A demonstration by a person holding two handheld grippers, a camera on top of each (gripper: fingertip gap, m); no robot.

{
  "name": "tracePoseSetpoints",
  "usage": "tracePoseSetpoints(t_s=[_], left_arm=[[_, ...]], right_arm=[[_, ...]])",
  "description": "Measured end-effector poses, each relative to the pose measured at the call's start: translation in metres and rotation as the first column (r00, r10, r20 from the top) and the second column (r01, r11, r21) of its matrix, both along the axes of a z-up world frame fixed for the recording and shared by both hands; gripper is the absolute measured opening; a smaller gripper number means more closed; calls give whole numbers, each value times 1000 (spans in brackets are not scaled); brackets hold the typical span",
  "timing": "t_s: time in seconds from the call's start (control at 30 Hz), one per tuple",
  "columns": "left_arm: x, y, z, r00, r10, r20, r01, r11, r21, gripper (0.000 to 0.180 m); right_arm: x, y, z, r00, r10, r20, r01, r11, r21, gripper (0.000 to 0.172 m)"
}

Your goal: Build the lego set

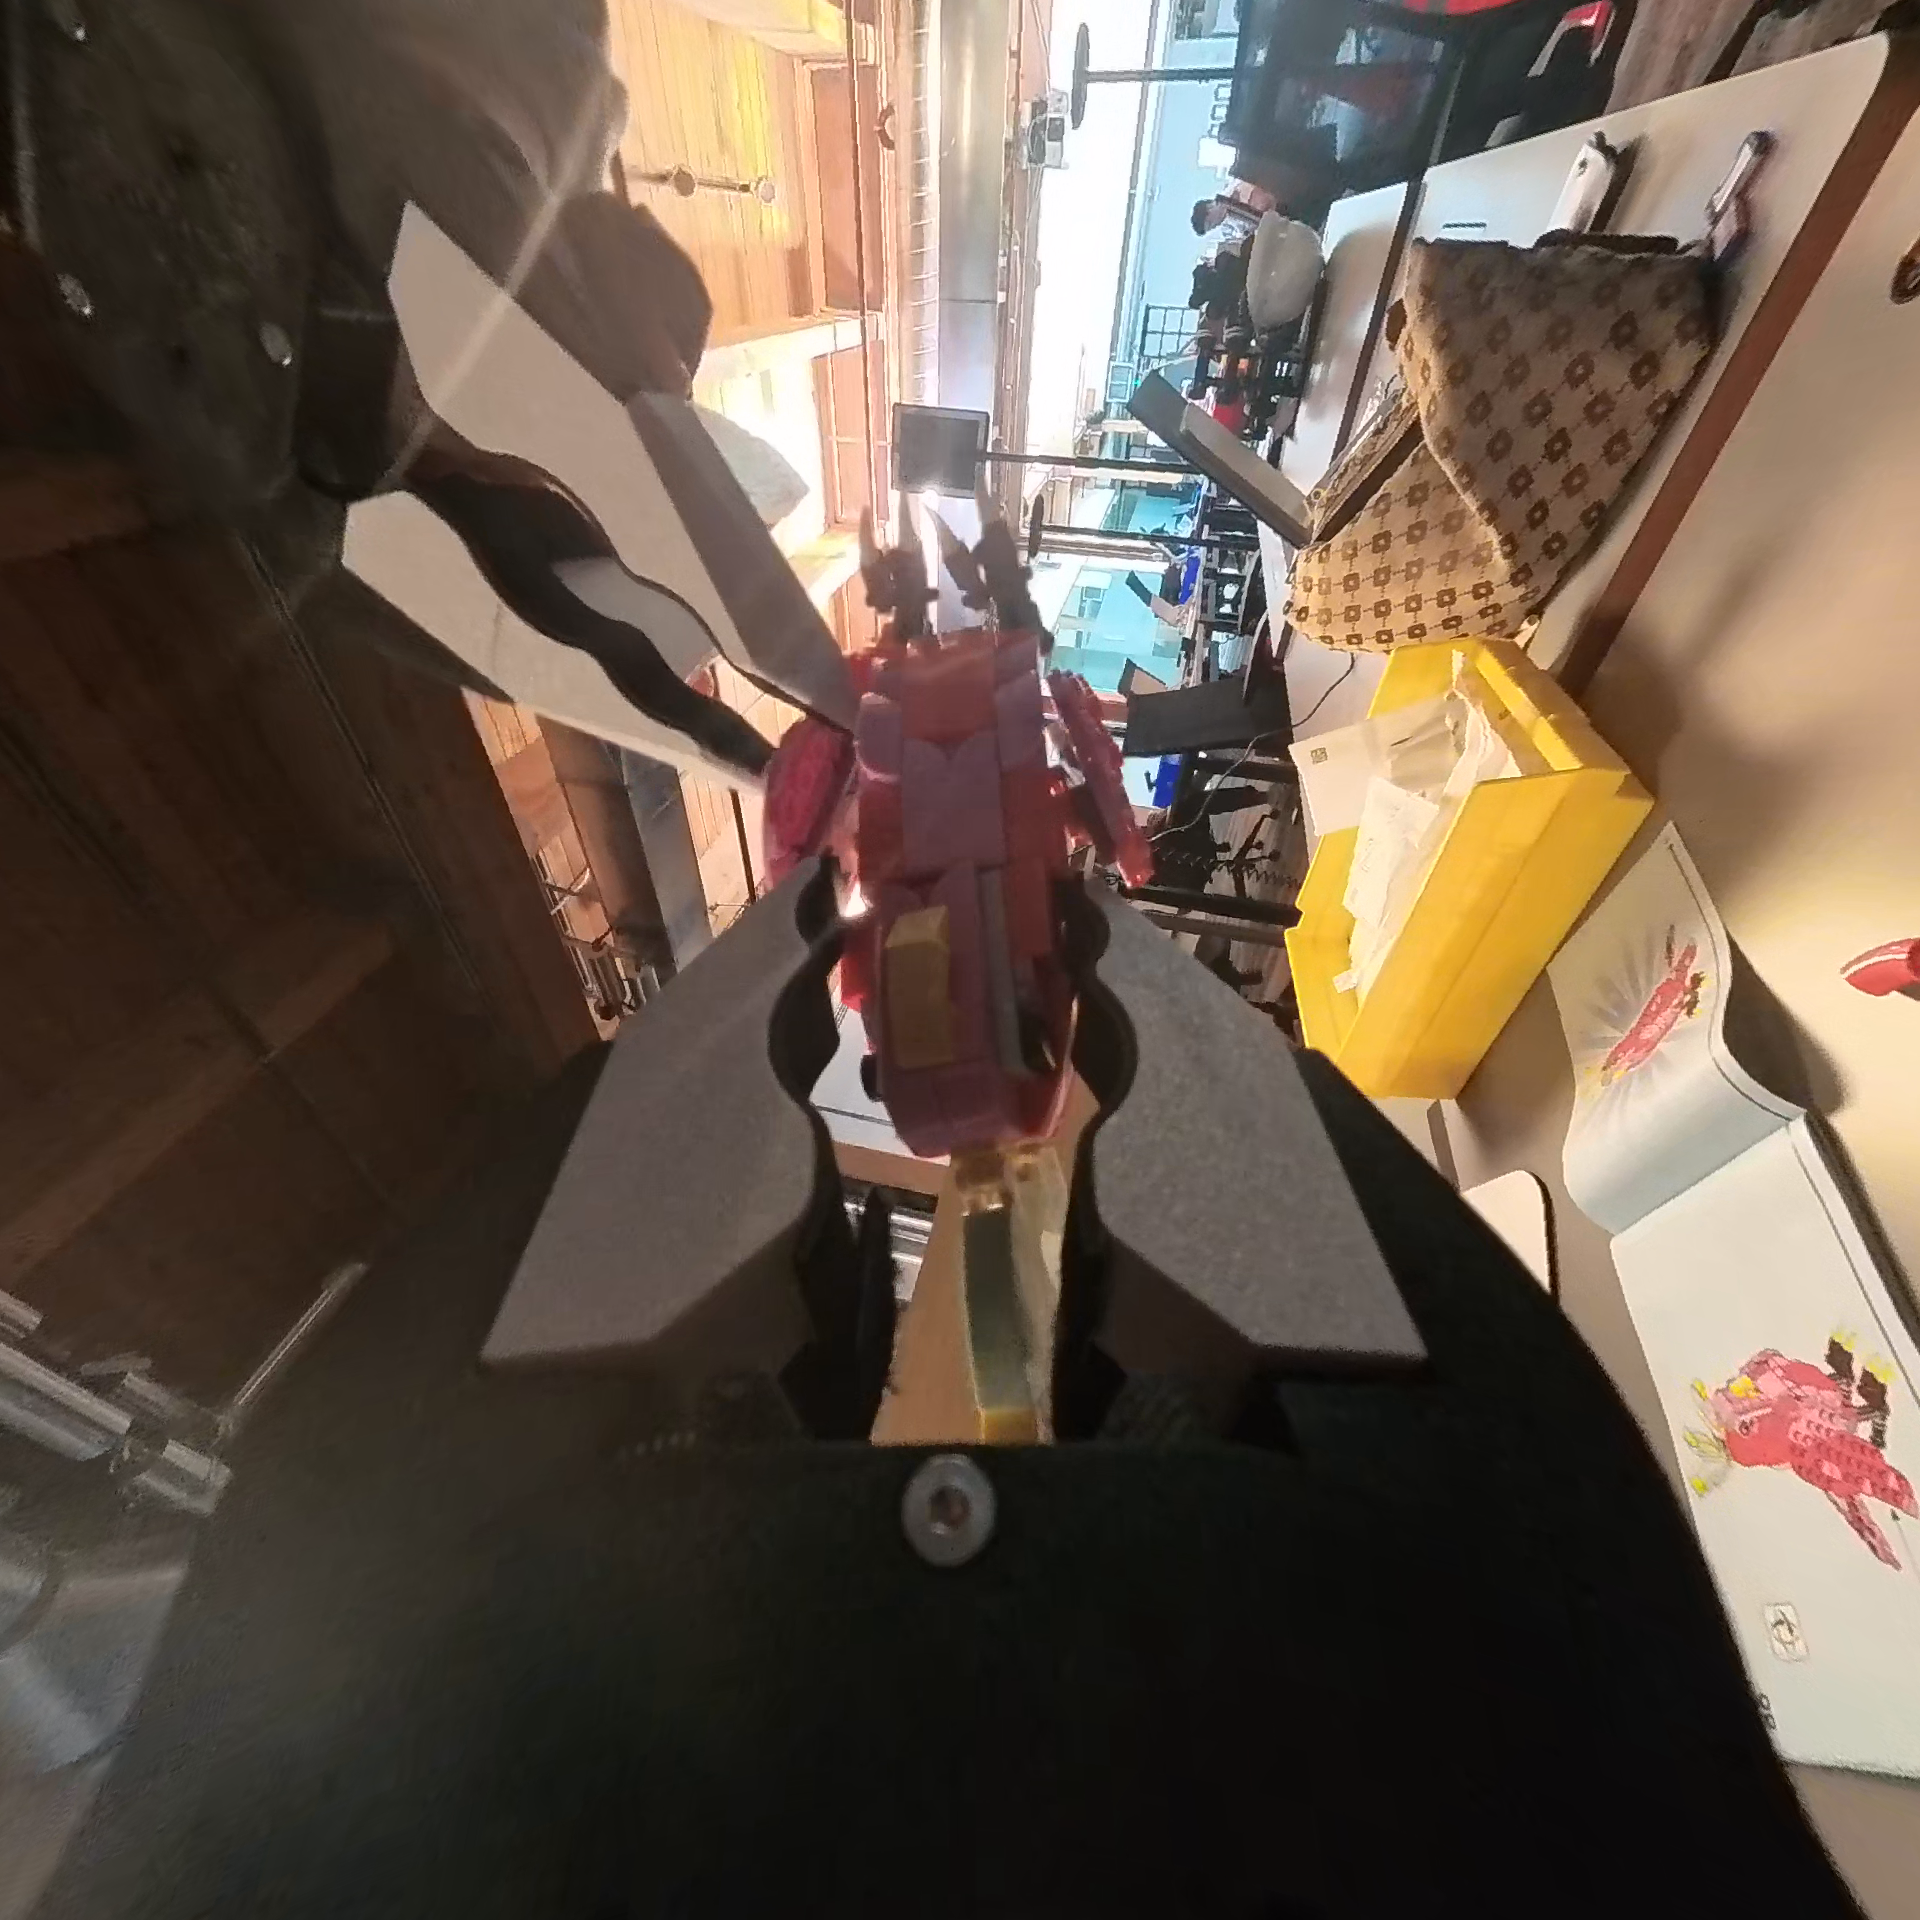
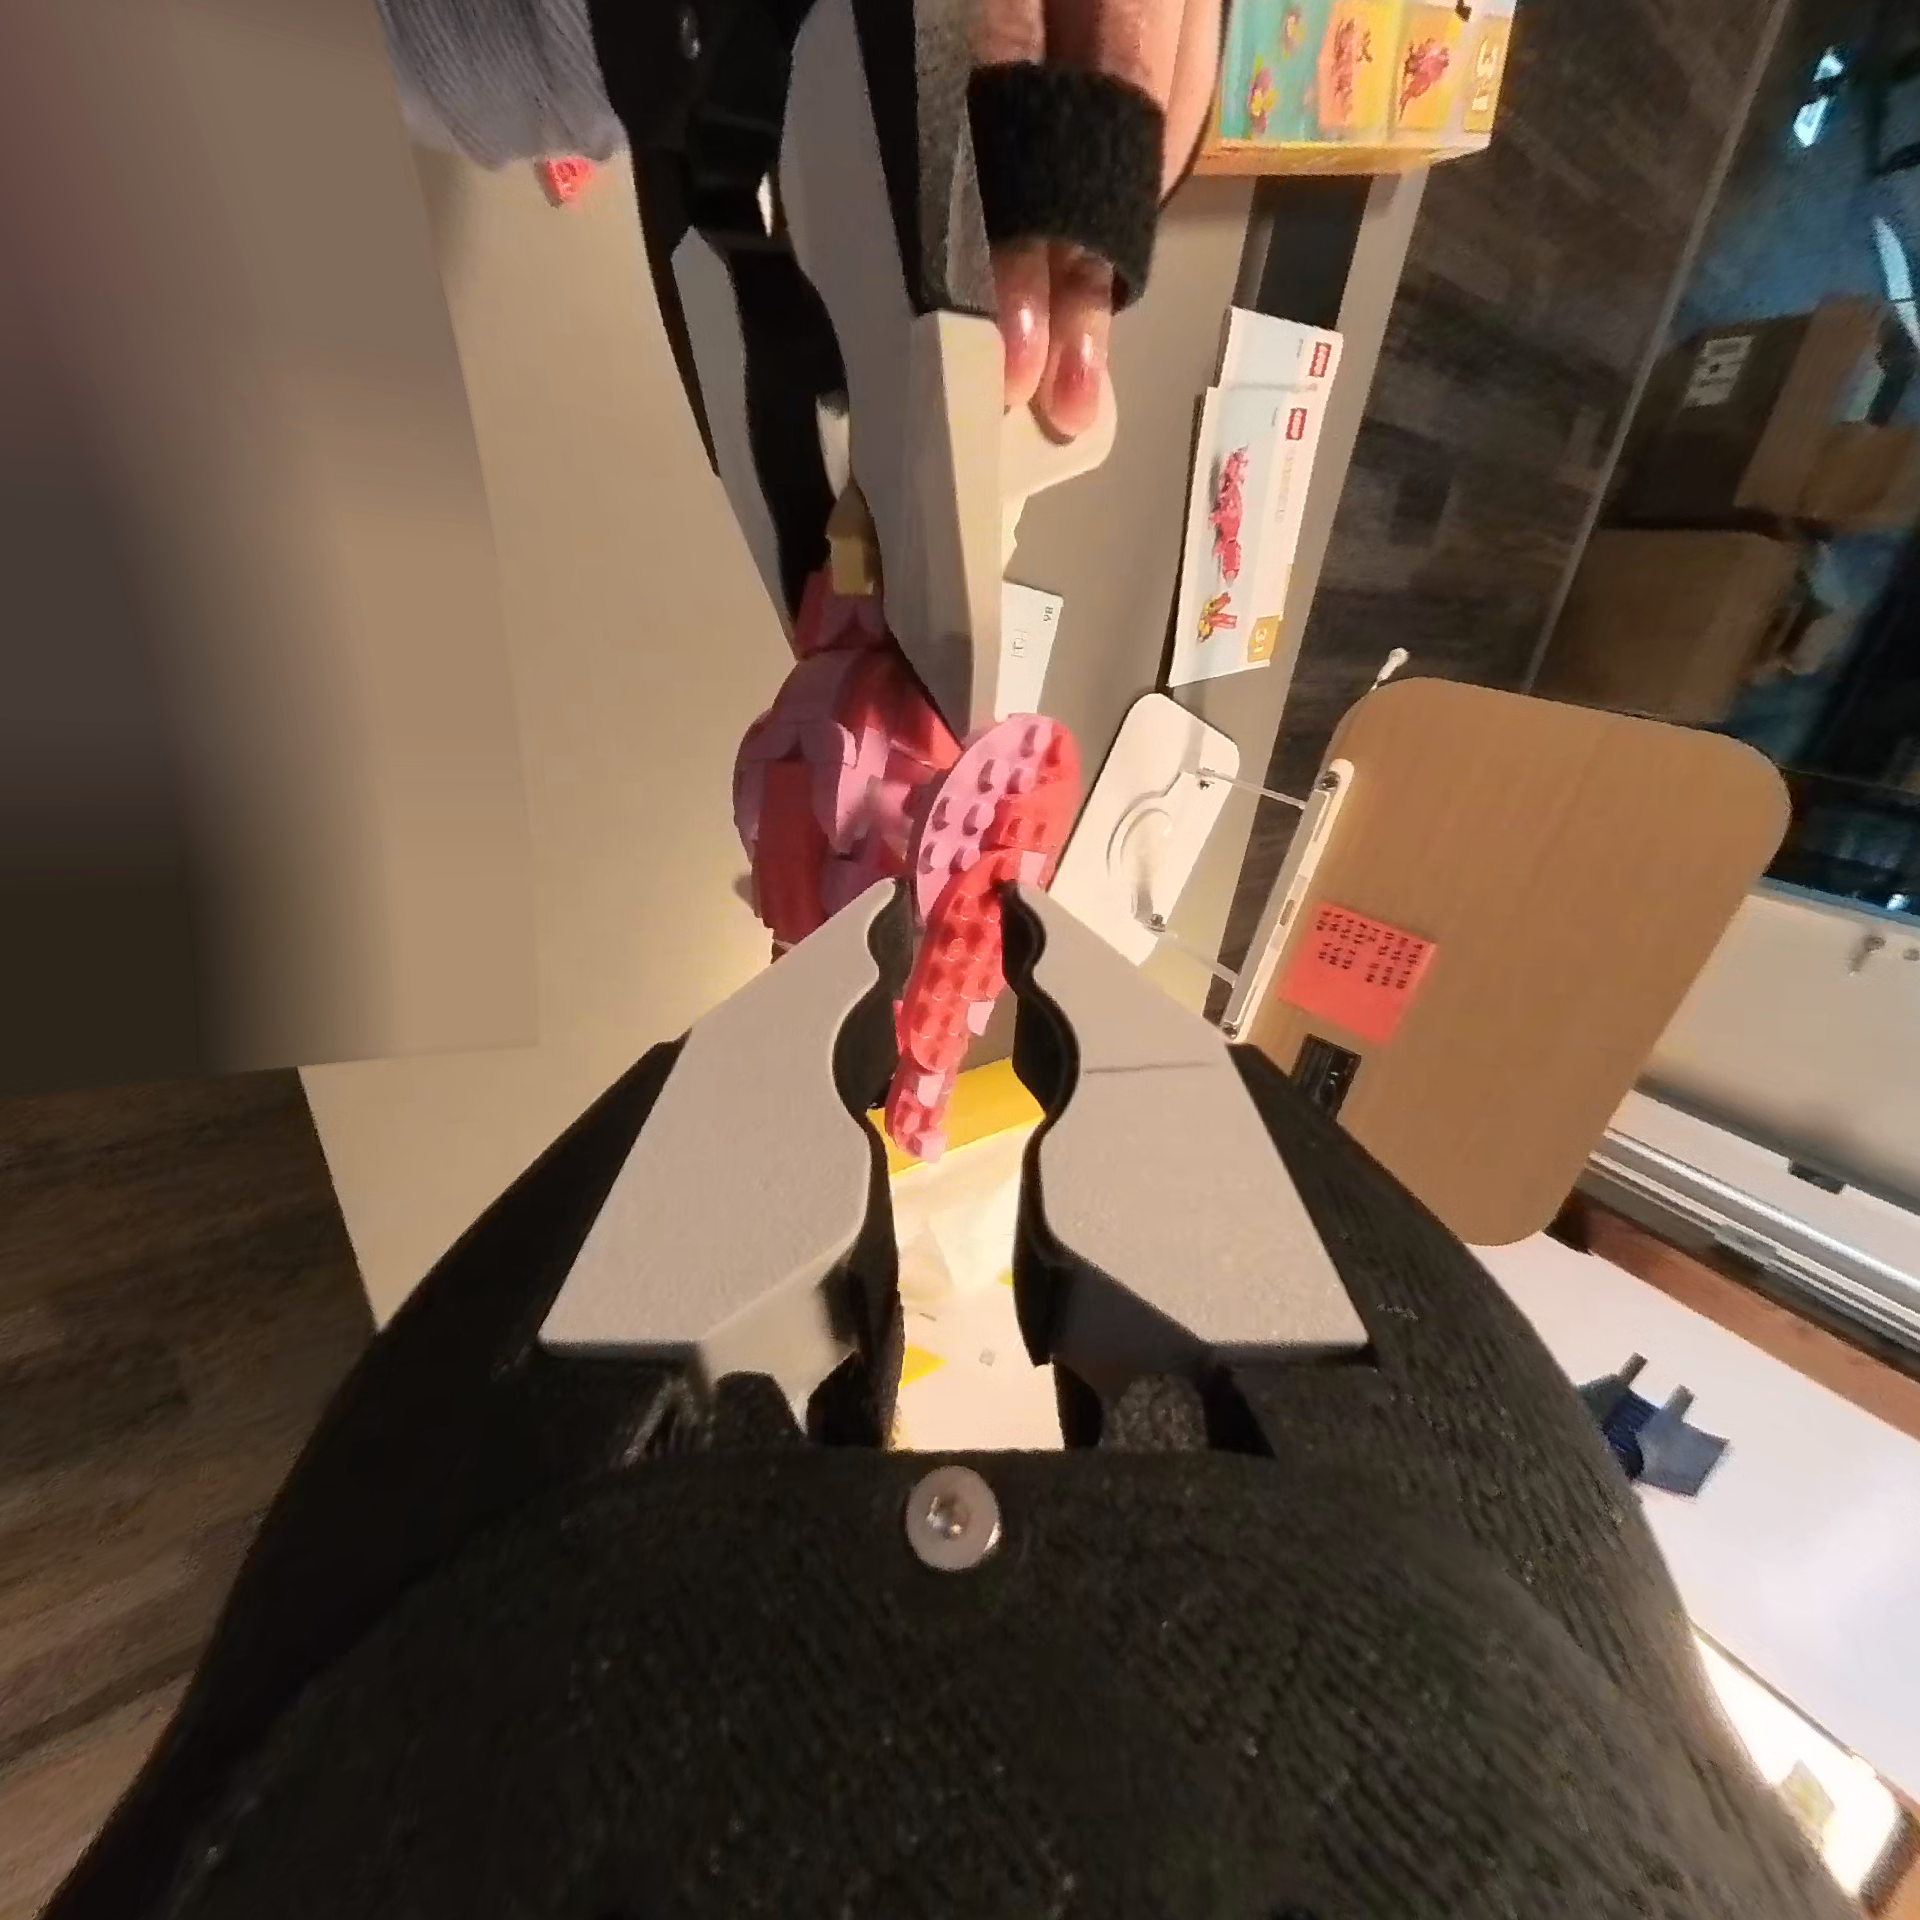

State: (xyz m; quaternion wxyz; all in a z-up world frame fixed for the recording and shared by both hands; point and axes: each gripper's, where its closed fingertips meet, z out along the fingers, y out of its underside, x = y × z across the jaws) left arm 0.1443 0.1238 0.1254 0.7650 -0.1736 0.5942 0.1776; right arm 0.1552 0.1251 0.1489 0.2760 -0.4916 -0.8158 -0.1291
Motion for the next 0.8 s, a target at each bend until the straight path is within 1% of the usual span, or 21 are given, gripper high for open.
tracePoseSetpoints(t_s=[0.07, 0.17, 0.23, 0.3, 0.33, 0.37, 0.43, 0.47, 0.53, 0.6, 0.67, 0.73, 0.8], left_arm=[[0, 2, -1, 1000, 6, -4, -6, 1000, -5, 42], [-3, 9, -5, 998, 49, -25, -50, 999, -14, 42], [-5, 15, -6, 996, 83, -35, -84, 996, -15, 42], [-7, 20, -8, 994, 101, -39, -102, 995, -23, 42], [-8, 22, -9, 994, 103, -39, -104, 994, -27, 42], [-8, 23, -9, 994, 102, -38, -103, 994, -30, 42], [-8, 24, -10, 994, 98, -39, -99, 994, -34, 42], [-7, 24, -10, 995, 96, -39, -97, 995, -34, 41], [-4, 24, -12, 995, 90, -46, -92, 995, -34, 41], [0, 24, -13, 995, 82, -52, -83, 996, -29, 41], [6, 24, -16, 995, 75, -64, -77, 997, -23, 41], [11, 25, -19, 994, 75, -78, -77, 997, -19, 41], [15, 26, -21, 993, 79, -86, -81, 997, -13, 41]], right_arm=[[4, 7, 1, 1000, -17, -11, 17, 999, 47, 14], [19, 29, 9, 996, -81, -42, 86, 986, 145, 14], [39, 46, 11, 985, -152, -82, 163, 972, 167, 14], [71, 69, -1, 959, -254, -125, 271, 950, 152, 14], [86, 77, -17, 938, -306, -161, 325, 940, 103, 14], [101, 84, -40, 914, -359, -190, 372, 927, 40, 14], [130, 96, -99, 876, -428, -222, 433, 901, -26, 14], [142, 98, -134, 862, -455, -224, 456, 889, -53, 13], [160, 98, -205, 850, -483, -211, 480, 875, -66, 13], [171, 95, -261, 872, -460, -170, 466, 885, -3, 13], [171, 90, -294, 905, -403, -138, 415, 908, 66, 14], [165, 86, -313, 925, -359, -125, 372, 923, 97, 14], [160, 83, -325, 940, -328, -96, 338, 934, 116, 14]])
